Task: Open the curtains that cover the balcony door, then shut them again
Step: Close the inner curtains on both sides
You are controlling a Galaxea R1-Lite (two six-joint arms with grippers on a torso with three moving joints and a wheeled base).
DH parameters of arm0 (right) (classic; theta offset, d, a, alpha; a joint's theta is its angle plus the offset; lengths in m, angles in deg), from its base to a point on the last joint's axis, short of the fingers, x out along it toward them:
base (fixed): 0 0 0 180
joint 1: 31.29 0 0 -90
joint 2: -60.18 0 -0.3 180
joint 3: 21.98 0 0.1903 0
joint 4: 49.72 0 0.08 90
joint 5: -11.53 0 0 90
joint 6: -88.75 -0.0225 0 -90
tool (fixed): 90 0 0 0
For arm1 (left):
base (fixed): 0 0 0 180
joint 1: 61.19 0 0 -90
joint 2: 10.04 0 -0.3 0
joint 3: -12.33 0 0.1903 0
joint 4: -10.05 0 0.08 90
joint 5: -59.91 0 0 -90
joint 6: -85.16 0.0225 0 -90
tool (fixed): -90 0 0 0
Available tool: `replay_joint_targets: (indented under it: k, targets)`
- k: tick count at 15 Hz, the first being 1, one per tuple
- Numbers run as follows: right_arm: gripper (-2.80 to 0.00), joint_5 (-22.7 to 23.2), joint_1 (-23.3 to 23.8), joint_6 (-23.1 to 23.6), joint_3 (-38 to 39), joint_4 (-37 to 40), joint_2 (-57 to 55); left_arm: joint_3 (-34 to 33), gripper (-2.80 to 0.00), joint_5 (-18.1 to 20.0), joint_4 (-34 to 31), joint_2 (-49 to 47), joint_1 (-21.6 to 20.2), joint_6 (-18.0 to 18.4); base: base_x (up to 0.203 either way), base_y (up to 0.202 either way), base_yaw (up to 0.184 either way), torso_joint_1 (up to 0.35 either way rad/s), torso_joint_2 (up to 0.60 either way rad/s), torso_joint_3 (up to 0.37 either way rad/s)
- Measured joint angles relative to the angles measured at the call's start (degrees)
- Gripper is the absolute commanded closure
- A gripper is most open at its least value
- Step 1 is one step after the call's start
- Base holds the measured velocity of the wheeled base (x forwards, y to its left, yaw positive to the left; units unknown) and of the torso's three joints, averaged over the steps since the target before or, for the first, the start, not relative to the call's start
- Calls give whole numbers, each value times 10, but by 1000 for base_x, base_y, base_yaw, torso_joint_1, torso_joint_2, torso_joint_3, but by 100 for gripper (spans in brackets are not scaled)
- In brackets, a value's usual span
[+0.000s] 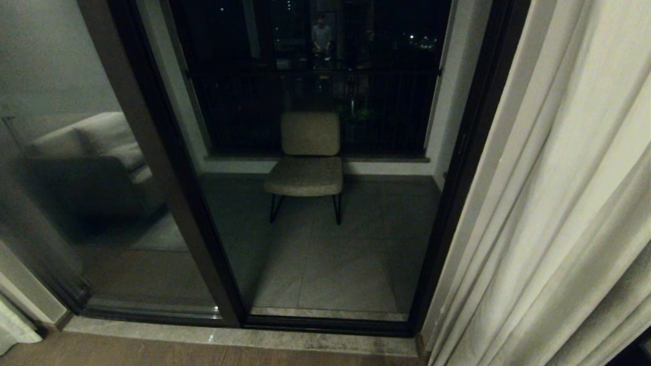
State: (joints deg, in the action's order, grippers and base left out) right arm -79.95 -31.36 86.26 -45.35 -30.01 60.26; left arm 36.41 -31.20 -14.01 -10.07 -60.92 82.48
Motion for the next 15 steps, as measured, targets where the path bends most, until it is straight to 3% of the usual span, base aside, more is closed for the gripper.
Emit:
replay_joint_targets:
  k: [15]
  targets:
    - [0, 1, 0, 3, 0, -1, 0, 0, 0, 0, 0, 0, 0, 0, 0, 0, 0, 0, 0, 0]
